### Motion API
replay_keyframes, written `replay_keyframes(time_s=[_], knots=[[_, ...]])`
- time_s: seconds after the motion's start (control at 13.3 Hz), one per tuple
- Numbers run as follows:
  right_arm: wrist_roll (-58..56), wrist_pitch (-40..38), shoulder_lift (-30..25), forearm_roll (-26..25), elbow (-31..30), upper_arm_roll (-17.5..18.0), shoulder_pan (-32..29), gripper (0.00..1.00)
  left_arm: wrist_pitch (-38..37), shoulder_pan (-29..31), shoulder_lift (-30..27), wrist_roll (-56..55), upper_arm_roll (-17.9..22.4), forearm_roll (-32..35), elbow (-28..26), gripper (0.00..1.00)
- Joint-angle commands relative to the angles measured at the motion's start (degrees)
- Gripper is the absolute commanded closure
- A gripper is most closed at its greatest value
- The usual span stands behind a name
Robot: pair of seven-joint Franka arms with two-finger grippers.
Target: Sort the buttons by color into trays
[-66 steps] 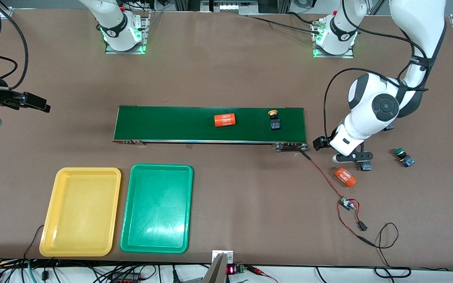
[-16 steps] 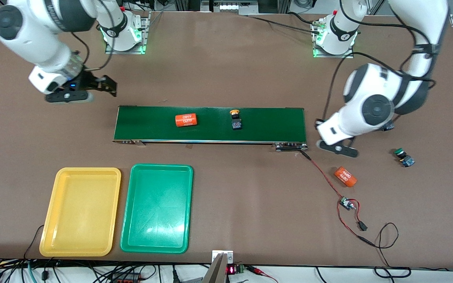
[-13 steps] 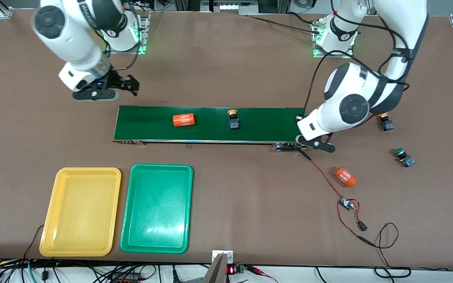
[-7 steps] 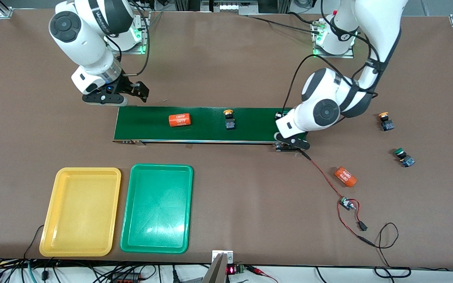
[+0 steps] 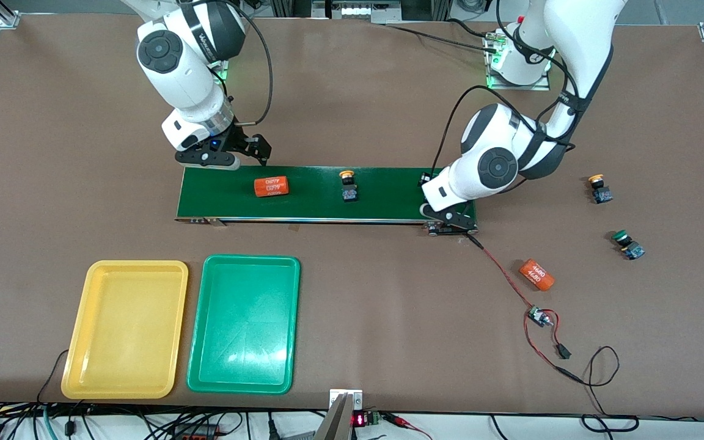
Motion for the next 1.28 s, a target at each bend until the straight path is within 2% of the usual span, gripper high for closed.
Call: replay_keyframes(time_s=[0.0,0.23,0.38,0.45,0.75,0.98,1.13,1.2], knots=[[0.56,0.98,1.38,-0.6,0.22,0.21,1.39,0.0,-4.84,6.3,-5.19,0.79,-0.25,-1.12,-0.27,0.0],[-2.07,1.07,2.71,-1.91,0.31,0.64,2.54,0.0,-8.99,16.48,-6.88,0.71,0.19,1.23,-0.18,0.0],[-3.66,1.07,3.49,-2.01,0.66,1.35,2.54,0.0,-8.56,22.56,-5.13,0.88,0.19,8.07,-0.18,0.0],[-3.41,1.41,4.02,-2.01,0.83,1.44,2.89,0.0,-8.47,24.85,-4.6,0.97,0.19,9.32,-0.18,0.0],[-2.44,4.83,7.18,-1.92,1.36,1.52,3.94,0.0,-8.73,35.57,-2.31,1.06,0.36,9.6,-0.26,0.0],[-0.24,8.44,10.08,-2.27,1.89,1.44,5.78,0.0,-9.0,40.33,-0.47,5.44,0.36,10.12,-0.7,0.0],[-0.15,8.62,11.66,-2.18,2.67,1.44,6.58,0.0,-9.26,42.27,-0.98,5.98,0.28,14.94,-3.41,0.0],[-0.15,8.62,12.46,-2.53,3.29,1.44,6.84,0.0,-9.26,43.67,-1.42,7.37,0.36,15.13,-4.65,0.0]])
